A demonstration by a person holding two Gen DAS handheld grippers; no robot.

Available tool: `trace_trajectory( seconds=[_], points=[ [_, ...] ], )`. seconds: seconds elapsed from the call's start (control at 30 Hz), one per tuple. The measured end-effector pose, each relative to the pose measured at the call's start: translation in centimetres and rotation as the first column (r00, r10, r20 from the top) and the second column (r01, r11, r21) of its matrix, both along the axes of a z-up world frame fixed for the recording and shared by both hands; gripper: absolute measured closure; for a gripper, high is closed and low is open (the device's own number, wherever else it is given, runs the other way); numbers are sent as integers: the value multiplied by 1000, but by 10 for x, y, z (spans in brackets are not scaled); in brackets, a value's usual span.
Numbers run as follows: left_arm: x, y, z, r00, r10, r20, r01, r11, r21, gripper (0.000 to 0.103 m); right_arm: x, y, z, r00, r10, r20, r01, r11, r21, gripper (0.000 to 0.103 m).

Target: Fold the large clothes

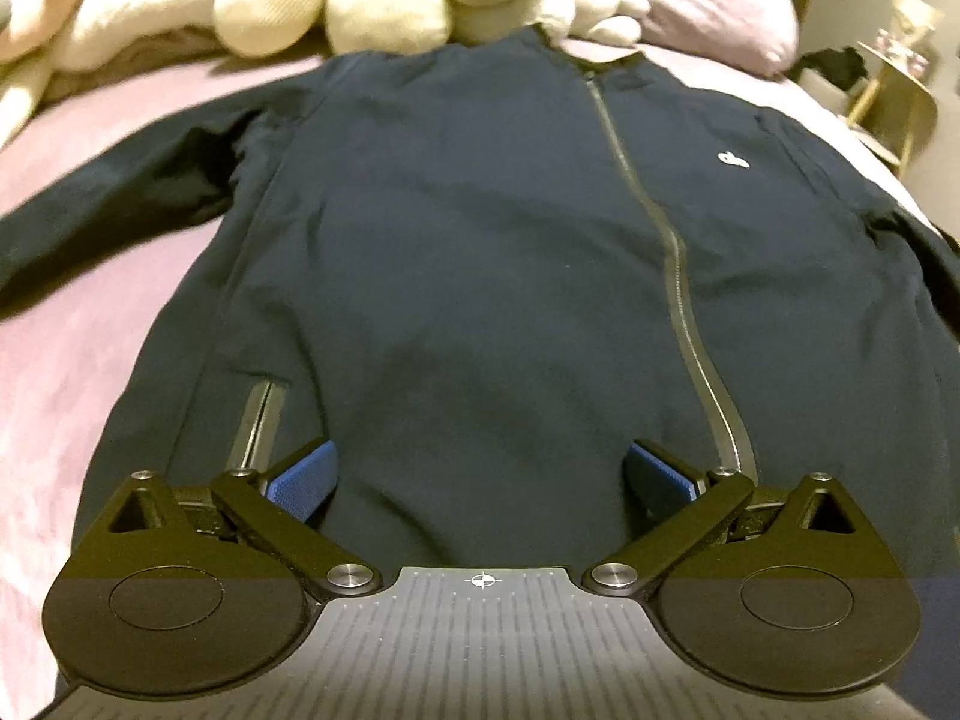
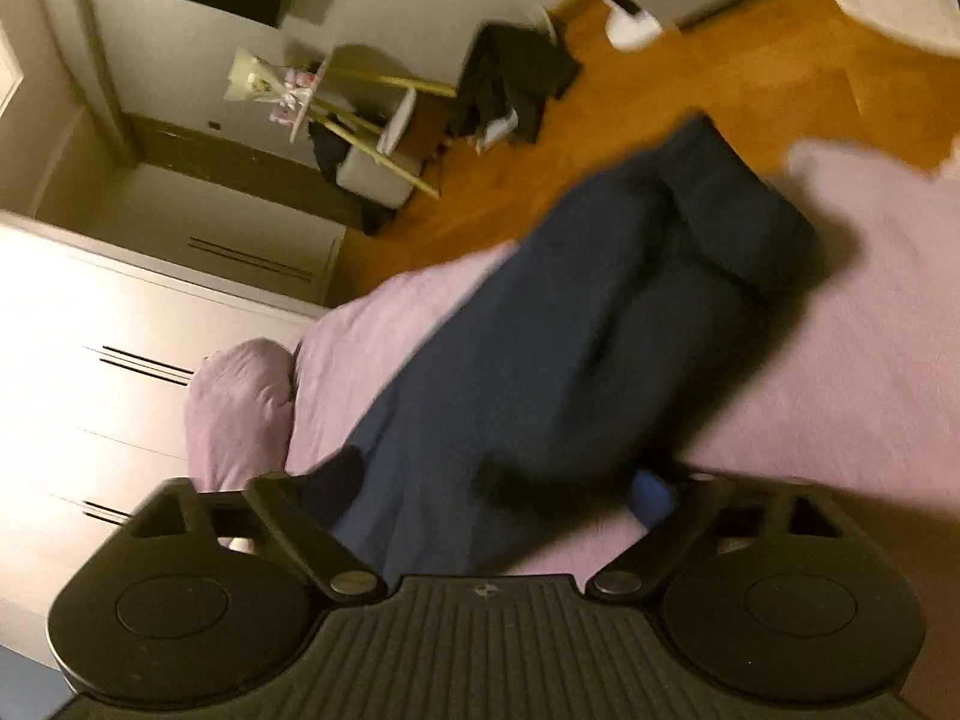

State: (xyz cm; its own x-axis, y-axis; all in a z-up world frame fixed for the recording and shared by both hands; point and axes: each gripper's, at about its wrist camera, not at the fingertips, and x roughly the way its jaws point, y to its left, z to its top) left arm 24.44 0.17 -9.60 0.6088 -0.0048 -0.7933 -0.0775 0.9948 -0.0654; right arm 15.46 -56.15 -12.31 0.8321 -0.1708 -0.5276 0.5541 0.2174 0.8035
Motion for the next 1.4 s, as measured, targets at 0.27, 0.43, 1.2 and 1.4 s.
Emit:
trace_trajectory(
  seconds=[0.27, 0.43, 1.2, 1.4],
  points=[
    [2, 10, -3, 997, -73, -8, 73, 997, -23, 0, 13, -20, -13, 993, -74, -92, 71, 997, -34, 87],
    [-1, 16, 15, 999, -41, 17, 42, 999, -5, 0, 53, 29, 61, 974, -2, -228, -95, 905, -414, 90],
    [135, 11, 36, 985, -114, 130, 160, 885, -437, 0, 180, 383, 20, 501, 526, -687, -756, -120, -644, 32],
    [176, -19, 5, 988, -156, 19, 136, 792, -596, 29, 128, 287, 62, 626, 735, -261, -733, 440, -518, 25]
  ],
)
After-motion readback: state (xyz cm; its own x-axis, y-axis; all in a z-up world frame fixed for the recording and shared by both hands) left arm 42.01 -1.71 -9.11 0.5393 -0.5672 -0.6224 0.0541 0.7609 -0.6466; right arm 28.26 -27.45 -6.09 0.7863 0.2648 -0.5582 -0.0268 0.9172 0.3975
